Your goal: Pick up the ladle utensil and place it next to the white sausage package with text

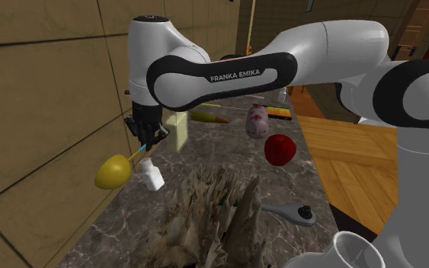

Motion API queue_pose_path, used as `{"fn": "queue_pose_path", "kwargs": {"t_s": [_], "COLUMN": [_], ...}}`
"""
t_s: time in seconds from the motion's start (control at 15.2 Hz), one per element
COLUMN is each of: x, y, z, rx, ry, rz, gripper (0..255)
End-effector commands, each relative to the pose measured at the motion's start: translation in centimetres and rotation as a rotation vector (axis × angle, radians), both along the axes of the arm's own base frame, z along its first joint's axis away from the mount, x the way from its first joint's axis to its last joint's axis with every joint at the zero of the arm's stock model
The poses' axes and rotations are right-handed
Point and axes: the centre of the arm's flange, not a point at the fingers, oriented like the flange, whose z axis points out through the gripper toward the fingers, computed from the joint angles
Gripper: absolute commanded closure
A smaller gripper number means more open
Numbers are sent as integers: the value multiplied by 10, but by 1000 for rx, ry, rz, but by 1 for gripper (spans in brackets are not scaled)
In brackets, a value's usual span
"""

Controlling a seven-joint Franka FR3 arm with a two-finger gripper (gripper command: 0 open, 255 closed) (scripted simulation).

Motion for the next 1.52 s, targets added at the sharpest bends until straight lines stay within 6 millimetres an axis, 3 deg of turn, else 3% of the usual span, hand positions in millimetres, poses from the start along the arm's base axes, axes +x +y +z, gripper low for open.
{"fn": "queue_pose_path", "kwargs": {"t_s": [0.0,0.86,1.45], "x": [0,0,-50], "y": [0,0,-107], "z": [11,79,79], "rx": [0,0,0], "ry": [0,0,0], "rz": [0,0,0], "gripper": [255,255,255]}}
